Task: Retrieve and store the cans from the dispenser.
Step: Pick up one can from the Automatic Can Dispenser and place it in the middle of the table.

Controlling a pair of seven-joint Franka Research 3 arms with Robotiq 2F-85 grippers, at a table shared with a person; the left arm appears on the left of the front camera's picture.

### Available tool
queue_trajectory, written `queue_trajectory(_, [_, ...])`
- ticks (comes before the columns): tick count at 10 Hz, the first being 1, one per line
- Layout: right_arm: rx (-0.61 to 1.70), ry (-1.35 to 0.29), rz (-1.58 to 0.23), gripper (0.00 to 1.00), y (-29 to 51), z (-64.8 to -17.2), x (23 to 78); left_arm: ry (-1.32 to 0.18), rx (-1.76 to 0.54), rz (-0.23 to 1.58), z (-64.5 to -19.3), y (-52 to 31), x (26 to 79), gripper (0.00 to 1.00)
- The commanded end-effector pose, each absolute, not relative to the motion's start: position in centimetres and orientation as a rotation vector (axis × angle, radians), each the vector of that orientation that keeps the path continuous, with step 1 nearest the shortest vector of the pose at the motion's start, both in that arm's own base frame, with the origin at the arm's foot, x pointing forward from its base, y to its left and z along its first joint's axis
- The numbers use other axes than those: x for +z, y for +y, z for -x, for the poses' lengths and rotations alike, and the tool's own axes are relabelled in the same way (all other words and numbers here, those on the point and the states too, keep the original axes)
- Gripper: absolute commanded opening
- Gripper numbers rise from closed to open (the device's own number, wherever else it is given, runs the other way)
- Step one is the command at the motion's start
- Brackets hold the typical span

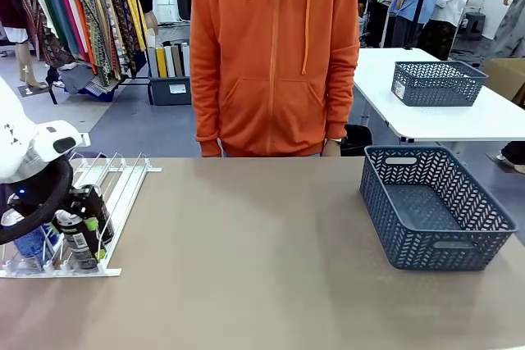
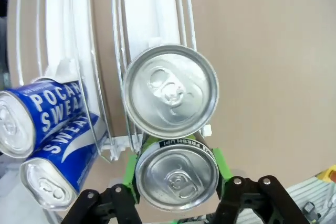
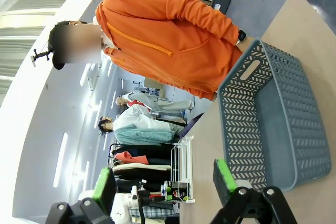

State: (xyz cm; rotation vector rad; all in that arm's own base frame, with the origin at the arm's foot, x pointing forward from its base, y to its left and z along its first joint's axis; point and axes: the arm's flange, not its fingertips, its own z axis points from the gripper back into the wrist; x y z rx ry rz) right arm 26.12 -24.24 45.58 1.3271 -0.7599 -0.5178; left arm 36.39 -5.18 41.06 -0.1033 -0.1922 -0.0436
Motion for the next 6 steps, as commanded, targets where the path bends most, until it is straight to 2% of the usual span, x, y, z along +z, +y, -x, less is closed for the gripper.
queue_trajectory(1, [-0.509, -0.778, -1.333, 1.0, -24.44, -26.36, 45.85, -0.262, -0.006, 0.063, -35.71, -5.38, 40.18, 0.0])
queue_trajectory(6, [-0.509, -0.778, -1.333, 1.0, -24.44, -26.36, 45.85, -0.219, -0.012, 0.053, -34.88, -5.38, 40.9, 0.0])
